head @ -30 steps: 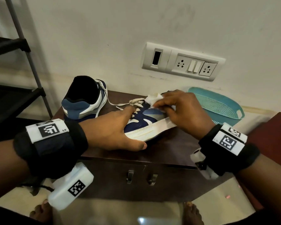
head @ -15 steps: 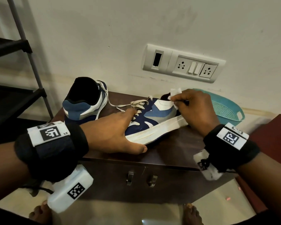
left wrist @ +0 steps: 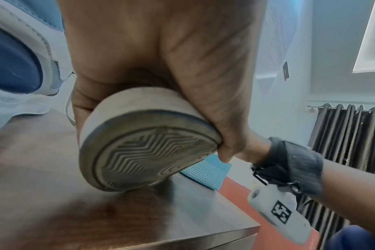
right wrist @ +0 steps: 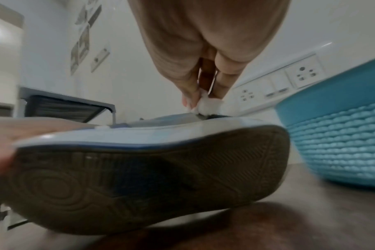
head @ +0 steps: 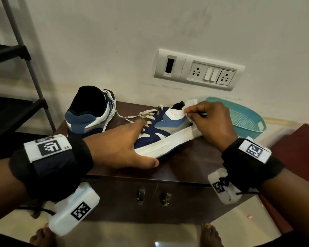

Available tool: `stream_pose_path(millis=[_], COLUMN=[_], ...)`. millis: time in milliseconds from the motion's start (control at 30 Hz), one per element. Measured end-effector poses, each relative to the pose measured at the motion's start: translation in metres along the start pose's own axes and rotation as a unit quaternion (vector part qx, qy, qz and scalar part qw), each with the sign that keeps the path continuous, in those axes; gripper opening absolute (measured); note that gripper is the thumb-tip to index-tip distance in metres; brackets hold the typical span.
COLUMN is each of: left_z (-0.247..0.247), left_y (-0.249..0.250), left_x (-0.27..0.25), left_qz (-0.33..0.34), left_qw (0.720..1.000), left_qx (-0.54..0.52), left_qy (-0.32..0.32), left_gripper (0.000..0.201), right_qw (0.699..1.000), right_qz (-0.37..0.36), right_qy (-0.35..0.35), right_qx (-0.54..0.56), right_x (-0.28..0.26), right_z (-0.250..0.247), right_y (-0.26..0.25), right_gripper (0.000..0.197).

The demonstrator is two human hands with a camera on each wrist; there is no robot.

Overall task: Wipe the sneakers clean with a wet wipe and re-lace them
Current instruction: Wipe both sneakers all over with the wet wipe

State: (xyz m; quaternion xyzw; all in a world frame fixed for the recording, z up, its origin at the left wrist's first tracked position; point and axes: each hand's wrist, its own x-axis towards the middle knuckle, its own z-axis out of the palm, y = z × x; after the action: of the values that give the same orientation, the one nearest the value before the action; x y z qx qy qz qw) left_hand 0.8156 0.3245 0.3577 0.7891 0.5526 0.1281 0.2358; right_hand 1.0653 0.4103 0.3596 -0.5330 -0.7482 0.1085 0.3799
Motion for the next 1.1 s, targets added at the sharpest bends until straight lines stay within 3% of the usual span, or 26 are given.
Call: stream_pose_path(millis=[100, 167, 267, 400, 567, 667, 933, 1100], left_z=[0.001, 0.001, 0.001, 0.001, 0.0, -0.001, 0.0, -0.001], left_y=[-0.001, -0.001, 0.0, 0.001, 0.0, -0.002, -0.003, -0.008], left_x=[0.0, 0.001, 0.001, 0.0, 0.0, 0.002, 0.002, 0.0], left_qz=[-0.001, 0.003, 0.002, -0.001, -0.006, -0.011, 0.011, -0.008], left_qw=[1.0, 1.0, 1.0, 1.0, 1.0, 1.0, 0.999, 1.0], left_qx=[-0.003, 0.001, -0.002, 0.003, 0.0, -0.01, -0.037, -0.026], left_qy=[0.002, 0.005, 0.002, -0.003, -0.007, -0.008, -0.006, -0.012], left_gripper=[0.084, 0.083, 0.078, 0.078, 0.08, 0.08, 0.089, 0.112], right_qw=[0.994, 0.991, 0.999, 0.997, 0.996, 0.999, 0.978, 0.981], right_qz=[-0.08, -0.108, -0.05, 0.072, 0.085, 0.044, -0.174, -0.145], right_qy=[-0.067, -0.071, -0.012, 0.0, 0.011, 0.007, -0.109, -0.128], right_qx=[0.039, 0.026, 0.002, -0.012, -0.01, 0.031, 0.038, 0.018], right_x=[-0.018, -0.016, 0.005, 0.02, 0.013, -0.006, -0.05, -0.034], right_z=[0.007, 0.009, 0.002, -0.001, 0.0, 0.003, 0.017, 0.006], right_y=[-0.026, -0.026, -0.002, 0.023, 0.012, -0.011, -0.055, -0.045], right_gripper=[0.017, 0.018, 0.018, 0.016, 0.016, 0.015, 0.019, 0.019])
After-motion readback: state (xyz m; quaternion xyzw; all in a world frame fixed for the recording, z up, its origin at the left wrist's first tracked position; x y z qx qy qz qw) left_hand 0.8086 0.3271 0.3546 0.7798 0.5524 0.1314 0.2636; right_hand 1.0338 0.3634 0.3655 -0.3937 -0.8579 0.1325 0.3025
